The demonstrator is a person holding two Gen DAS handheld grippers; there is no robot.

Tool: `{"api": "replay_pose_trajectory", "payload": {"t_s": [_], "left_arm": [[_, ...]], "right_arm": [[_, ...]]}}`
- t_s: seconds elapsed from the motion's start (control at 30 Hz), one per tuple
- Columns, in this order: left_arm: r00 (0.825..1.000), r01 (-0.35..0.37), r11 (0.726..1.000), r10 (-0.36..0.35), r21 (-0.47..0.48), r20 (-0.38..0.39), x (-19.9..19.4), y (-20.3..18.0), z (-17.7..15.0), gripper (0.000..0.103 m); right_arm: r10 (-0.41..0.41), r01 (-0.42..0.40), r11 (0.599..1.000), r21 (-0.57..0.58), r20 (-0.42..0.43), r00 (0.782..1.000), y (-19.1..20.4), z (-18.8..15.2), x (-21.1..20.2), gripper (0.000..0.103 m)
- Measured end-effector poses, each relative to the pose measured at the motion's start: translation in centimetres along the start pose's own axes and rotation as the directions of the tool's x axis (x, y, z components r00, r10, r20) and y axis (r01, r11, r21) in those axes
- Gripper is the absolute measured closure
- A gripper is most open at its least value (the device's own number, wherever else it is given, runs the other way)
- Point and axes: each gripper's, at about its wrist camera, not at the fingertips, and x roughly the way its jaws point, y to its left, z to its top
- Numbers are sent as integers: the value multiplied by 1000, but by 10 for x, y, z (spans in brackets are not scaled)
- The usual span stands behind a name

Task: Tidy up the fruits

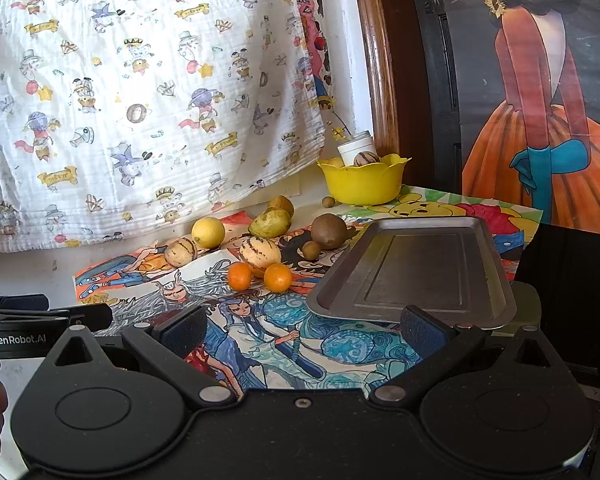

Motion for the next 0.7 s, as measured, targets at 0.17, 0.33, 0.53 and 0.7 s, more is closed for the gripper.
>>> {"api": "replay_pose_trajectory", "payload": {"t_s": [0.17,0.33,0.53,0.7], "left_arm": [[1000,-1,1000,1,1,-2,0,1,-1,0],[1000,-1,1000,1,1,-2,-1,0,-2,0],[1000,-7,1000,7,1,-5,0,1,-2,0],[1000,-7,1000,7,0,-6,-1,1,-3,0]], "right_arm": [[-1,1,1000,1,1,1000,0,0,-1,0],[0,0,1000,0,-1,1000,0,-1,0,0],[1,-1,1000,0,-1,1000,1,-1,0,0],[1,-1,1000,-1,-1,1000,1,-1,0,0]]}}
